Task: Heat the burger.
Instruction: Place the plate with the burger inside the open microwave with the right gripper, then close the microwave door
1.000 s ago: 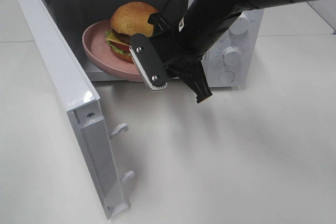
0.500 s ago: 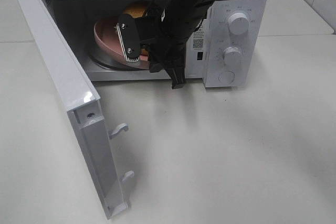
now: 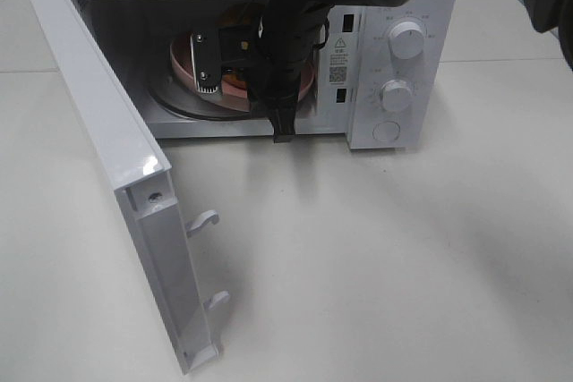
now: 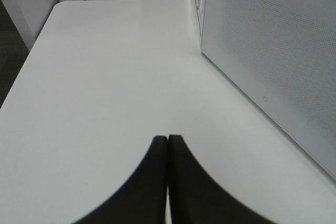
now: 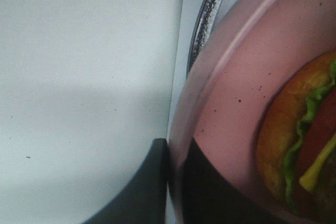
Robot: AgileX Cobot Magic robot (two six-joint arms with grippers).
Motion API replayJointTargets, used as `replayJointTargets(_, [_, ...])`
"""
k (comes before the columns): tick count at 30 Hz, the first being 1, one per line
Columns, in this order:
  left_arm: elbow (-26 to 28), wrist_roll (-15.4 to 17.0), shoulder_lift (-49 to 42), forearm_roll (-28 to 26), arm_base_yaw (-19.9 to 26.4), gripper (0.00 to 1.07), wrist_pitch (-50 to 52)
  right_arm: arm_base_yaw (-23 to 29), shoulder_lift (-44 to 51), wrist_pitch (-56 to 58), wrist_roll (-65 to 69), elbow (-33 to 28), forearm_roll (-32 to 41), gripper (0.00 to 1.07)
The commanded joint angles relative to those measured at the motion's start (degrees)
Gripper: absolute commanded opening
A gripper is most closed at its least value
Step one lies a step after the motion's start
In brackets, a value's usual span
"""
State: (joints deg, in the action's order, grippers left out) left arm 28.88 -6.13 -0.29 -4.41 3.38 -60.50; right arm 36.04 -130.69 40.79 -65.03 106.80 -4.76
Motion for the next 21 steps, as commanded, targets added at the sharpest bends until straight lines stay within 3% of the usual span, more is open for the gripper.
replayJointTargets(1, [-0.1, 0.2, -1.2, -0.2, -0.3, 0.0, 0.9, -0.1, 0.6, -1.7, 2.5, 0.8, -0.4, 0.03])
replayJointTargets(4, [-0.1, 0.2, -1.2, -0.2, -0.3, 0.0, 0.9, -0.1, 0.6, -1.7, 6.4, 0.8, -0.3, 0.12])
replayJointTargets(5, [-0.1, 0.2, -1.2, -0.2, -0.3, 0.0, 0.9, -0.1, 0.6, -1.5, 10.4, 0.8, -0.3, 0.21])
replayJointTargets(6, [-0.1, 0.2, -1.2, -0.2, -0.3, 0.0, 0.9, -0.1, 0.6, -1.5, 10.4, 0.8, -0.3, 0.21])
replayJointTargets(8, [-0.1, 0.2, -1.2, -0.2, -0.3, 0.0, 0.9, -0.1, 0.9, -0.3, 17.4, 0.8, -0.3, 0.38])
replayJointTargets(9, [-0.1, 0.2, -1.2, -0.2, -0.3, 0.0, 0.9, -0.1, 0.9, -0.3, 17.4, 0.8, -0.3, 0.38])
replayJointTargets(10, [-0.1, 0.2, -1.2, -0.2, -0.3, 0.0, 0.9, -0.1, 1.0, 0.3, 21.5, 0.8, -0.3, 0.48])
replayJointTargets(11, [-0.1, 0.2, -1.2, -0.2, -0.3, 0.0, 0.9, -0.1, 1.0, 0.3, 21.5, 0.8, -0.3, 0.48])
replayJointTargets(12, [-0.1, 0.2, -1.2, -0.2, -0.3, 0.0, 0.9, -0.1, 1.0, 1.0, 26.6, 0.8, -0.3, 0.57])
replayJointTargets(14, [-0.1, 0.2, -1.2, -0.2, -0.3, 0.0, 0.9, -0.1, 1.0, 1.4, 29.5, 0.8, -0.3, 0.62])
replayJointTargets(16, [-0.1, 0.2, -1.2, -0.2, -0.3, 0.0, 0.9, -0.1, 1.0, 2.9, 37.0, 0.8, -0.2, 0.74])
replayJointTargets(21, [-0.1, 0.2, -1.2, -0.2, -0.3, 0.0, 0.9, -0.1, 1.1, 3.0, 40.5, 0.8, -0.2, 0.76])
